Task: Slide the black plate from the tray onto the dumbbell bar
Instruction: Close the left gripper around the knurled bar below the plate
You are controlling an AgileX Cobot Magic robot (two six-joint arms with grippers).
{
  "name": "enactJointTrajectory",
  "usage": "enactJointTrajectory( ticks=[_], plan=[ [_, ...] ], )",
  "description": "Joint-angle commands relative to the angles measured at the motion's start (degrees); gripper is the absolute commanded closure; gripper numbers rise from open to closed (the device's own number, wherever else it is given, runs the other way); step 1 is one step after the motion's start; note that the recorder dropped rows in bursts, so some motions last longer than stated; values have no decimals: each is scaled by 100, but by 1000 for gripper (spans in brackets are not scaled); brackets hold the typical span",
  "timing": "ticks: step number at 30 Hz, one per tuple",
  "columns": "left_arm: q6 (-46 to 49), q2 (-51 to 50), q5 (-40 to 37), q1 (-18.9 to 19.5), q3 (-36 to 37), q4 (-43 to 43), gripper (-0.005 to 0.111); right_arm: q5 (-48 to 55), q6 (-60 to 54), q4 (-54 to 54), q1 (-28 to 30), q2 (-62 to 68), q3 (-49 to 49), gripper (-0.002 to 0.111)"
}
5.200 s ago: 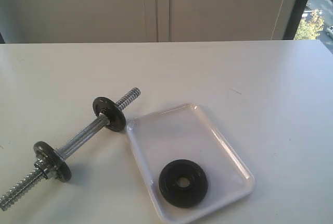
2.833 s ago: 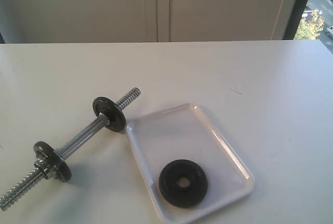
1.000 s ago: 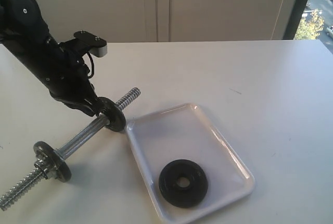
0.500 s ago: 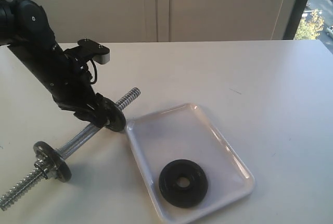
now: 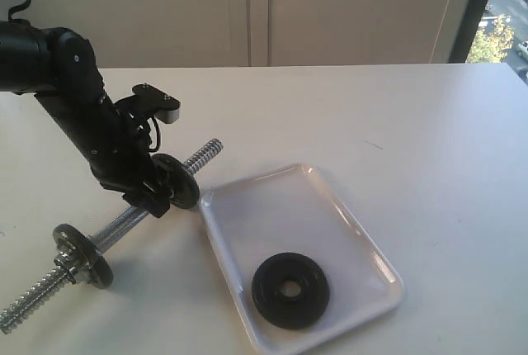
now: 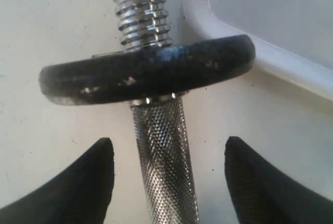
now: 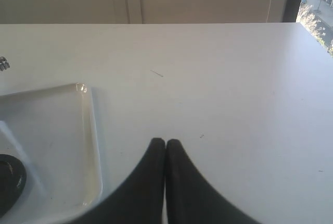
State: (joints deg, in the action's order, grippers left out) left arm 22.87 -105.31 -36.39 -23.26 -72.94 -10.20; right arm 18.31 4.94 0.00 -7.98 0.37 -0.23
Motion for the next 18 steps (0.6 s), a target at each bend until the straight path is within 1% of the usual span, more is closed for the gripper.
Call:
enactJointTrajectory(
  ticks=[1,5,15,18],
  plan=[
    [-11,-127,-12,-32,37,-25,41,-40,4,0,-1,-37,23,108],
    [-11,-285,97,-32,37,-38,41,-40,4,0,-1,-37,23,108],
    [-22,-312,177,-32,37,-94,41,-40,4,0,-1,-37,23,108],
    [-22,-312,177,-32,37,-124,44,-40,4,0,-1,-37,23,108]
  ],
)
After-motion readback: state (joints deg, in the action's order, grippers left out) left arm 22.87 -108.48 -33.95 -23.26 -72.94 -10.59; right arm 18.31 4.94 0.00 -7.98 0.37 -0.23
